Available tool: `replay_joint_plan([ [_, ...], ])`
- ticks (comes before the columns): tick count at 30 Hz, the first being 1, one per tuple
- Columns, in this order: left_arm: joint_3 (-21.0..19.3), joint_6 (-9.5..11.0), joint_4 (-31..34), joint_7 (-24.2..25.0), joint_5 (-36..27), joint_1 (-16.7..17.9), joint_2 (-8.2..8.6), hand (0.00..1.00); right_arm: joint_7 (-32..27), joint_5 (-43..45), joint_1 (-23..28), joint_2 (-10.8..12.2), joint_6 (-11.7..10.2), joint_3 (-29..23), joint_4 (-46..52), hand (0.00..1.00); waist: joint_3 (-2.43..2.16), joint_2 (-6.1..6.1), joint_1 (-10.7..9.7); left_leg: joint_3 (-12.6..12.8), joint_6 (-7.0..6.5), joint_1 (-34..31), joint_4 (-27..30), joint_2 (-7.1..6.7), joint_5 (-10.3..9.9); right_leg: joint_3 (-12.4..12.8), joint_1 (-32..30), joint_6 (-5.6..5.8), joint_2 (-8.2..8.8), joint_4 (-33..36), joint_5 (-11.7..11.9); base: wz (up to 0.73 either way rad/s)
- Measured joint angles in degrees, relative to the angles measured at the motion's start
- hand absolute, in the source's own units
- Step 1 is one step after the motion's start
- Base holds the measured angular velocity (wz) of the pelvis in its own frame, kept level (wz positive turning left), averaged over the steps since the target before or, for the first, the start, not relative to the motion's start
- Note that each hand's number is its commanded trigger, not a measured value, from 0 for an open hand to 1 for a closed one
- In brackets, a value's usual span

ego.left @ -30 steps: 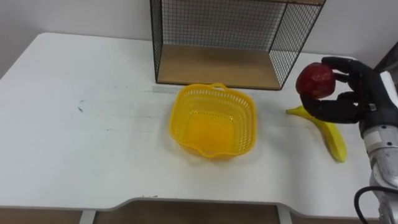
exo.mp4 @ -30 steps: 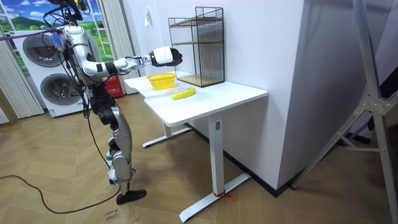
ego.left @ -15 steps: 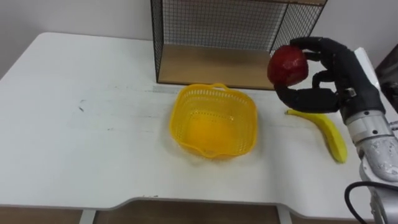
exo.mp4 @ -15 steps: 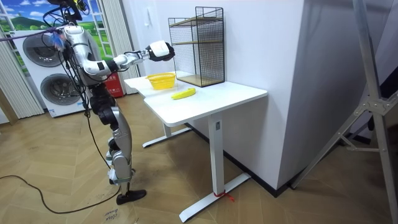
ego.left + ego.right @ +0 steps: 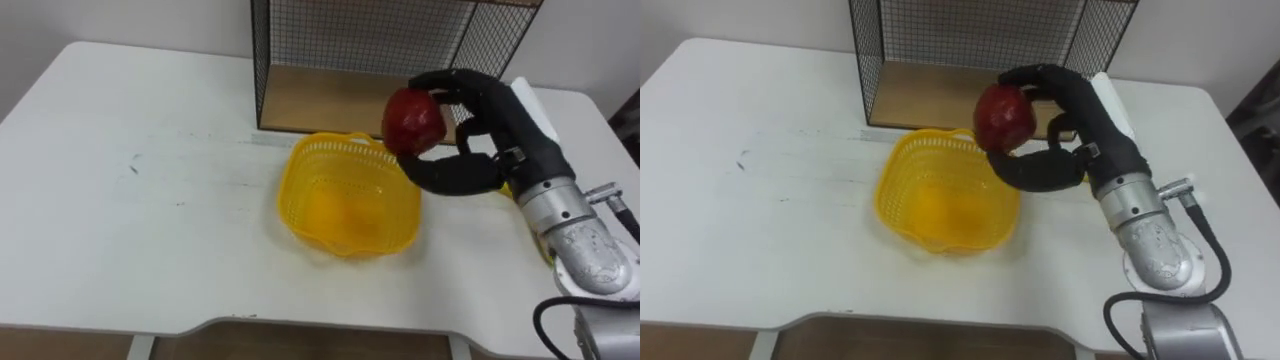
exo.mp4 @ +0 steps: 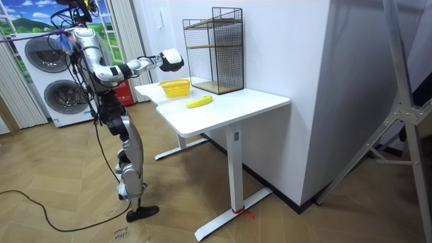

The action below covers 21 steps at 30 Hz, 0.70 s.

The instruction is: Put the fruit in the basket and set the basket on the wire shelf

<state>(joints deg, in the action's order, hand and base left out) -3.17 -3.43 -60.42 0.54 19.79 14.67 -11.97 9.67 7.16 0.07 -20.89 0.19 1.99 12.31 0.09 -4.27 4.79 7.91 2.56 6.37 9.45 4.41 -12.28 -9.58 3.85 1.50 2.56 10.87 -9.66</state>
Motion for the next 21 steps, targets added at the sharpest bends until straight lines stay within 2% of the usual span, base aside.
replay_joint_plan([
  [7, 0.1, 0.0, -0.4, 0.0, 0.0, -0.1, 0.01, 0.0, 3.0, 2.3, 0.1, 0.0, 0.0, 1.4, 0.0, 1.0, -0.07, -0.2, 0.0, -0.3, 0.0, -0.2, 0.2, 0.03, 0.0, -0.3, 0.0, -0.08, 0.04, 0.1, 0.1, 0.01],
  [13, 0.1, -0.1, -0.2, 0.1, 0.0, 0.1, 0.01, 0.0, 3.8, 4.7, 0.8, 0.1, 0.1, 1.9, -0.8, 1.0, 0.04, -0.13, 0.4, -0.4, 0.0, -0.2, 0.2, 0.04, 0.0, -0.7, 0.0, -0.1, 0.06, 0.1, 0.1, 0.0],
  [18, 0.1, -0.2, 0.2, 0.1, 0.0, -0.1, 0.01, 0.0, 6.2, 4.9, 2.2, 0.1, 1.2, 3.8, -1.7, 1.0, 0.37, 0.36, 0.5, -0.5, 0.0, -0.4, 0.2, 0.02, 0.0, -0.8, -0.1, -0.1, 0.08, 0.1, 0.1, 0.0],
  [19, 0.1, -0.2, 0.3, 0.1, 0.0, -0.1, 0.02, 0.0, 6.6, 4.9, 2.3, 0.1, 1.2, 3.8, -1.7, 0.91, 0.37, 0.36, 0.5, -0.5, 0.0, -0.5, 0.2, 0.02, 0.0, -0.8, -0.1, -0.1, 0.07, 0.1, 0.1, 0.0],
  [21, 0.1, -0.3, 0.6, 0.1, 0.0, -0.2, 0.03, 0.0, 6.9, 4.9, 2.3, 0.1, 1.2, 3.8, -1.8, 0.0, 0.38, 0.45, 0.5, -0.6, 0.0, -0.6, 0.3, 0.03, 0.0, -0.7, -0.2, -0.1, 0.07, 0.0, 0.1, 0.0],
])
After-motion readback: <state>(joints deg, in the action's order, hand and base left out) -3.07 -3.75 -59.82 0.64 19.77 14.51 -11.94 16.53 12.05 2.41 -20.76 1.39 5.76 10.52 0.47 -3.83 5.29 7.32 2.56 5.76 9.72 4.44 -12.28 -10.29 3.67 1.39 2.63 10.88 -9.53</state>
